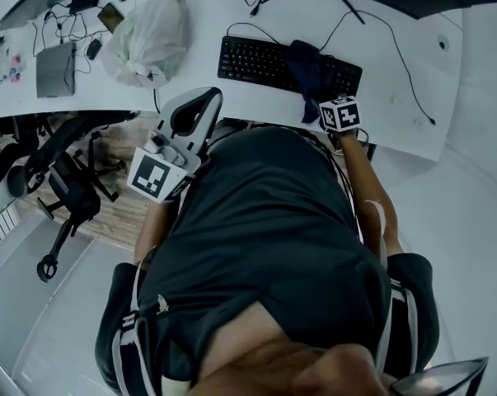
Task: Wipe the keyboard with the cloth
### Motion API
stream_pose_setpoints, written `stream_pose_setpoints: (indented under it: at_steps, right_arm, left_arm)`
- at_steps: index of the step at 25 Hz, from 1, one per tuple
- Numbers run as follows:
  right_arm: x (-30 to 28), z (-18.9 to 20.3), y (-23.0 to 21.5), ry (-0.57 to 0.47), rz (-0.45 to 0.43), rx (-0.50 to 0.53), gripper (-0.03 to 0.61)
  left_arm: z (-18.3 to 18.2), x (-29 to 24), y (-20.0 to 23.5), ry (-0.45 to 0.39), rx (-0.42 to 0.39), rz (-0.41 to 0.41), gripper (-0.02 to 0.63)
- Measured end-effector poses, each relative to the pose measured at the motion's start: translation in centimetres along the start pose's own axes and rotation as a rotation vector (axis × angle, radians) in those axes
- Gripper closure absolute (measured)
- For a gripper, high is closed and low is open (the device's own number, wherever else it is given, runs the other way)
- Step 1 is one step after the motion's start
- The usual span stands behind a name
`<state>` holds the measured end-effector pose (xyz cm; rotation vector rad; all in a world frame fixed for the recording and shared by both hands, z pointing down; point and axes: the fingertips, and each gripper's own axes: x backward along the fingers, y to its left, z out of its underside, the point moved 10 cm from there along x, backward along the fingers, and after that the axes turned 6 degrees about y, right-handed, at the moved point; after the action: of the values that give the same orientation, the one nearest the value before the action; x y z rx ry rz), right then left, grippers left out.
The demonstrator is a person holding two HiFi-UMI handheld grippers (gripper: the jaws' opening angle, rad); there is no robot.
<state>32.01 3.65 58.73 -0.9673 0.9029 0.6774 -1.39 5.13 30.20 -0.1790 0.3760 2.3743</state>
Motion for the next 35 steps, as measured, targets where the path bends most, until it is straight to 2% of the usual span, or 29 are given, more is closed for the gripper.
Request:
stream_pose_setpoints:
  at_steps: [2,4,6,9,12,14,16,19,21,23,25,27,29,31,35]
  right_arm:
    - [1.2,-2.7,-1.3,-0.066,0.051,0.026,0.545]
    - [2.4,-6.2,-3.8,-0.155,0.141,0.023,0.545]
    - [2.8,-8.0,-6.1,-0.175,0.202,-0.014,0.545]
    - [2.2,-4.9,-5.8,-0.142,0.201,-0.076,0.545]
    - [1.6,0.3,-2.6,-0.090,0.130,-0.092,0.545]
    - [1.3,1.6,-2.0,-0.053,0.077,-0.107,0.545]
    - [2.2,0.3,-3.0,-0.079,0.095,-0.104,0.545]
    - [4.7,-3.8,-6.6,-0.185,0.225,-0.098,0.545]
    - [5.3,-4.8,-9.1,-0.188,0.284,-0.126,0.545]
    - [5.0,-3.2,-9.7,-0.161,0.295,-0.157,0.545]
    - [4.5,-0.2,-7.6,-0.131,0.272,-0.155,0.545]
    - [3.5,2.3,-4.9,-0.067,0.213,-0.126,0.545]
    - [2.8,3.2,-3.6,-0.030,0.145,-0.129,0.545]
    - [3.6,2.1,-4.4,-0.063,0.155,-0.136,0.545]
    - [6.7,-3.6,-9.1,-0.193,0.311,-0.114,0.545]
  left_arm:
    - [0.0,-0.1,-0.1,0.013,-0.003,0.005,0.609]
    - [-0.1,-0.5,-0.4,0.023,-0.014,0.013,0.609]
    - [-0.2,-0.8,-0.7,0.028,-0.024,0.020,0.609]
    - [-0.5,-0.6,-0.7,0.028,-0.027,0.012,0.608]
    - [-0.2,-0.2,0.1,0.025,-0.003,-0.006,0.609]
    - [0.0,0.0,0.4,0.023,0.010,-0.008,0.609]
    - [0.1,-0.3,0.4,0.029,0.007,0.010,0.609]
    - [0.0,-1.2,0.3,0.036,-0.003,0.042,0.608]
    - [0.0,-1.8,0.2,0.037,-0.009,0.054,0.609]
    - [-0.2,-2.1,0.0,0.037,-0.017,0.058,0.609]
    - [-0.3,-2.0,0.2,0.038,-0.017,0.051,0.609]
    - [-0.2,-1.8,0.8,0.032,-0.003,0.037,0.609]
    - [-0.2,-1.6,1.1,0.026,0.009,0.030,0.609]
    - [-0.1,-1.7,1.2,0.031,0.008,0.040,0.609]
    - [-0.1,-2.6,1.1,0.043,-0.002,0.067,0.609]
